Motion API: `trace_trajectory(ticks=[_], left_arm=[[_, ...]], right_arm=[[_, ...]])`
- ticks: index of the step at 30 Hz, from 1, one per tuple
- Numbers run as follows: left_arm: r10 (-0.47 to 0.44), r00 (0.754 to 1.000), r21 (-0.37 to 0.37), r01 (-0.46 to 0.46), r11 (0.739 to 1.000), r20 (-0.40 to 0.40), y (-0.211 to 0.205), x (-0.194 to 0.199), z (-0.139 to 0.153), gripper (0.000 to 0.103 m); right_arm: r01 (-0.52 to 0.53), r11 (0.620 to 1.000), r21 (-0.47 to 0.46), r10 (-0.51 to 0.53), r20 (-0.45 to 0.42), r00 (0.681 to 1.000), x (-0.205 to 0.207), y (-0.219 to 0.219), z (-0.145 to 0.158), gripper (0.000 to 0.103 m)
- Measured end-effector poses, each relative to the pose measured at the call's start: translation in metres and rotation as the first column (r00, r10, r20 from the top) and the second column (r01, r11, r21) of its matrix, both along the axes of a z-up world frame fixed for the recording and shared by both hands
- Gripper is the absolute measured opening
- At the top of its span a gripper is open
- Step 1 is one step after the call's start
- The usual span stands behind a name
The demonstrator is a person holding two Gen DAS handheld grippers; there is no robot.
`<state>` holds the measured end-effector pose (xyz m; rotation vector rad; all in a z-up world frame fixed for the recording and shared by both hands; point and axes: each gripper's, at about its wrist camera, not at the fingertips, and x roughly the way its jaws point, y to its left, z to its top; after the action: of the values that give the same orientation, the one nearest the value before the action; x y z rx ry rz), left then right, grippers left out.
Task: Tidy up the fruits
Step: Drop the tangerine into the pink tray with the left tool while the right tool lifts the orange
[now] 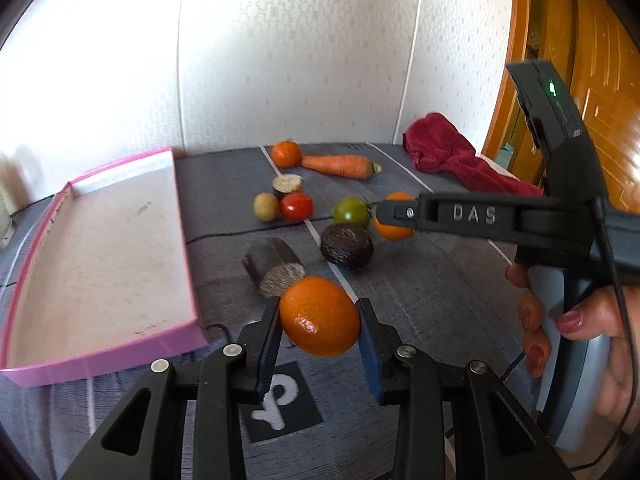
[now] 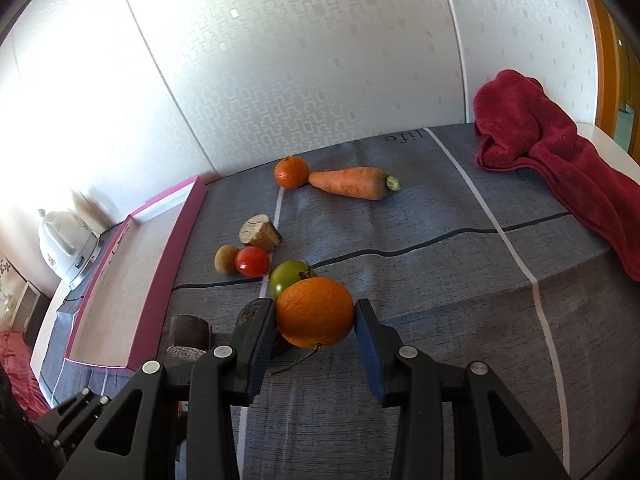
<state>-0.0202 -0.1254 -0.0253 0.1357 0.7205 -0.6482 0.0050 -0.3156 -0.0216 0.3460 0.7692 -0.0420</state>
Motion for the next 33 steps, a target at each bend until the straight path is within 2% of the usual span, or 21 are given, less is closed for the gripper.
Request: trace_trajectory(ticks=[7,16,21,26,33], left_arm=[[0.082,0.996,-0.034,-0.081,0.996,0.031,0.030,0.007,0.016,0.037],[0.237,0.972,-0.046,-0.236,0.971,0.012,0.070,0.025,0.019,0.037],[0.322,0.947,-0.024,-0.322,0.946,-0.006,0.089,0.036,0.016,0.037],[0.371,0.928,-0.016,-0.372,0.928,-0.043,0.104,0.044,0.011,0.037],[0.430,0.903,0.052,-0.429,0.902,-0.005,0.122,0.051,0.005,0.037]], right_arm=[[-0.032,0.999,-0.002,0.032,0.010,0.999,0.002,0.011,0.003,0.040],[-0.081,0.997,-0.007,0.081,0.028,0.996,0.004,0.029,0.008,0.040],[-0.117,0.993,-0.001,0.117,0.045,0.992,0.004,0.041,0.012,0.040],[-0.159,0.987,-0.001,0.159,0.049,0.986,0.006,0.057,0.013,0.040],[-0.229,0.973,-0.008,0.229,0.055,0.972,0.011,0.086,0.014,0.040]])
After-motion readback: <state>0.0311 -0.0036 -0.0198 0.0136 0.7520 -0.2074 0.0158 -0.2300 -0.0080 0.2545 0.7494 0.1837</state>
